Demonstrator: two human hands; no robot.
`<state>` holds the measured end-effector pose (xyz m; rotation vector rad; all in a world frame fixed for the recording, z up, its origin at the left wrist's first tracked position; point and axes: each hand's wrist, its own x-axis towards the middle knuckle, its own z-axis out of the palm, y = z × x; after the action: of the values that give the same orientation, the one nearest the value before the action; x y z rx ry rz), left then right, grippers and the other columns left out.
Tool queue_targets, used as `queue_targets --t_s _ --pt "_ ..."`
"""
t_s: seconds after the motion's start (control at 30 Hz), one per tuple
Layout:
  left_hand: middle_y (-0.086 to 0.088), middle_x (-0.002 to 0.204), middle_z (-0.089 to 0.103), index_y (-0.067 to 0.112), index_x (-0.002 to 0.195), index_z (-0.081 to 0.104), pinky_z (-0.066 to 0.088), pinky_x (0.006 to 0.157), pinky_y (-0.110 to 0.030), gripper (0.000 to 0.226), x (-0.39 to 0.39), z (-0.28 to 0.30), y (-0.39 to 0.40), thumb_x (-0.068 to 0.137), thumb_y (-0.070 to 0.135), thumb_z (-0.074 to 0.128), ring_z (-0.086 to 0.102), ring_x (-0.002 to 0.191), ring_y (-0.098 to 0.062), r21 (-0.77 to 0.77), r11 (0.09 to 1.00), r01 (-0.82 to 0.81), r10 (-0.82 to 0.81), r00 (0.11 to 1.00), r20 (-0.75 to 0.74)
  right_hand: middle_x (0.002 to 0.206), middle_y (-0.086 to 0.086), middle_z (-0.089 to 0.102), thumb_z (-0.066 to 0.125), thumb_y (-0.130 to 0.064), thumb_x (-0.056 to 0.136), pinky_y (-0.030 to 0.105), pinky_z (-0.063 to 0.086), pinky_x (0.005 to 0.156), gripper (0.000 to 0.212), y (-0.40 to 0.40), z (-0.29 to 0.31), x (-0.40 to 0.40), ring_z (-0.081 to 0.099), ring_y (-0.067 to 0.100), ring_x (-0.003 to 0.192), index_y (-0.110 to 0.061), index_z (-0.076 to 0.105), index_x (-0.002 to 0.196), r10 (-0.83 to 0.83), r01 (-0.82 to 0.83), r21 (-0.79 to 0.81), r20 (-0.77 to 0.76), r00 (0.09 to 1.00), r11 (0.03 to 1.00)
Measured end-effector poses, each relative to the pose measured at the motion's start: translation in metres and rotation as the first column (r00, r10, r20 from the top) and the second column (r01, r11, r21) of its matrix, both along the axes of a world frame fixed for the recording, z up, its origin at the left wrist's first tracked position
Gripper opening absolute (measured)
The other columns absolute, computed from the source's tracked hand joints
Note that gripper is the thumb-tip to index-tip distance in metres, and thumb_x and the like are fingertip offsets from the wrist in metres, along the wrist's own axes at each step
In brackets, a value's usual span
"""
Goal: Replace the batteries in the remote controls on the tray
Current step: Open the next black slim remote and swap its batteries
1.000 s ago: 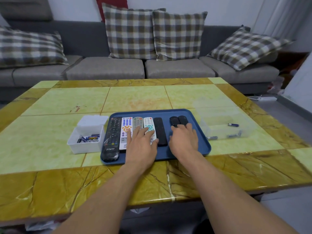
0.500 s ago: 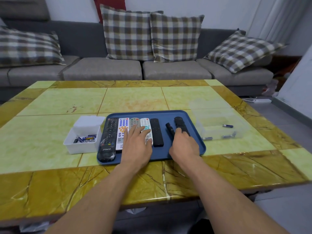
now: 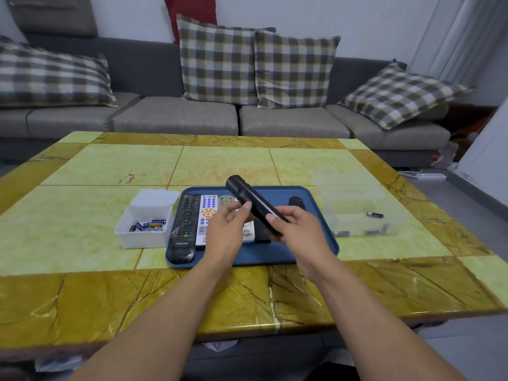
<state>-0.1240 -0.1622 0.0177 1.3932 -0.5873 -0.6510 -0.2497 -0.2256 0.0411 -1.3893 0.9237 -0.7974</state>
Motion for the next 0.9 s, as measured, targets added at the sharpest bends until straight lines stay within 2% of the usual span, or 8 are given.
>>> queue_targets --t_s 0.03,0.1,0.2,0.3,0.43,0.5,0.67,0.9 --pt "0.006 0.081 0.077 0.01 0.113 0.066 0.055 0.085 -0.028 0.028 0.0 0.001 0.001 0.093 0.029 0.07 0.07 0.079 -0.002 -0.03 1.0 0.003 -0.005 0.998 -0.061 0.097 0.007 0.076 0.071 -0.013 0.091 0.028 0.059 0.074 0.019 0.002 0.001 0.001 0.073 0.02 0.083 -0.009 0.069 0.11 0.001 -0.005 0.061 0.051 0.999 0.998" --pt "-0.006 0.089 0.078 0.002 0.117 0.06 0.058 0.091 -0.041 0.036 0.001 0.002 0.002 0.089 0.018 0.075 0.073 0.088 -0.018 -0.104 0.994 0.029 -0.046 0.985 -0.168 0.098 0.009 0.077 0.075 -0.016 0.087 0.026 0.055 0.071 0.019 0.004 -0.001 0.002 0.071 0.02 0.085 -0.011 0.074 0.106 0.04 -0.047 0.12 0.062 0.997 0.992" --pt "-0.02 0.105 0.075 -0.003 0.12 0.056 0.059 0.091 -0.041 0.039 0.0 0.004 0.005 0.087 0.007 0.075 0.073 0.102 -0.034 -0.174 0.984 0.04 -0.082 0.968 -0.239 0.094 0.013 0.076 0.08 -0.022 0.083 0.028 0.054 0.072 0.028 0.007 -0.006 0.003 0.066 0.023 0.078 -0.006 0.074 0.106 0.061 -0.081 0.235 0.091 0.994 0.969" --pt "-0.02 0.103 0.075 0.002 0.114 0.06 0.059 0.086 -0.038 0.033 0.002 0.004 0.008 0.086 0.007 0.077 0.073 0.1 -0.033 -0.206 0.978 0.031 -0.079 0.97 -0.229 0.094 0.017 0.075 0.081 -0.023 0.082 0.028 0.058 0.072 0.035 0.009 -0.008 0.005 0.065 0.024 0.073 0.002 0.072 0.104 0.037 -0.073 0.3 0.123 0.992 0.951" --pt "-0.012 0.096 0.076 0.006 0.112 0.061 0.06 0.074 -0.033 0.022 0.003 0.008 0.01 0.093 0.012 0.07 0.076 0.092 -0.027 -0.23 0.972 0.048 -0.115 0.95 -0.29 0.098 0.018 0.075 0.078 -0.022 0.085 0.029 0.061 0.077 0.032 0.007 -0.007 0.007 0.069 0.025 0.082 0.003 0.072 0.104 0.01 -0.076 0.347 0.187 0.982 0.935" --pt "-0.01 0.098 0.077 0.007 0.11 0.062 0.061 0.075 -0.032 0.015 0.004 0.008 0.01 0.098 0.016 0.063 0.076 0.092 -0.025 -0.233 0.971 0.046 -0.121 0.939 -0.322 0.097 0.017 0.074 0.077 -0.023 0.086 0.03 0.062 0.079 0.032 0.007 -0.006 0.007 0.069 0.025 0.085 0.002 0.072 0.105 -0.008 -0.071 0.375 0.205 0.979 0.924" --pt "-0.018 0.102 0.076 -0.001 0.112 0.064 0.061 0.079 -0.03 0.019 0.006 0.006 0.008 0.097 0.011 0.064 0.075 0.097 -0.027 -0.225 0.972 0.065 -0.141 0.93 -0.339 0.101 0.017 0.076 0.081 -0.015 0.081 0.026 0.061 0.076 0.03 0.006 -0.005 0.006 0.074 0.027 0.092 0.003 0.072 0.103 -0.036 -0.05 0.372 0.222 0.974 0.927" --pt "-0.018 0.099 0.076 0.002 0.101 0.065 0.061 0.075 -0.029 0.007 0.01 0.006 0.009 0.095 0.006 0.065 0.075 0.095 -0.029 -0.22 0.974 0.046 -0.119 0.935 -0.334 0.099 0.017 0.076 0.079 -0.016 0.083 0.025 0.06 0.076 0.026 0.004 -0.009 0.012 0.073 0.023 0.079 0.002 0.073 0.102 -0.031 -0.02 0.318 0.156 0.987 0.948"
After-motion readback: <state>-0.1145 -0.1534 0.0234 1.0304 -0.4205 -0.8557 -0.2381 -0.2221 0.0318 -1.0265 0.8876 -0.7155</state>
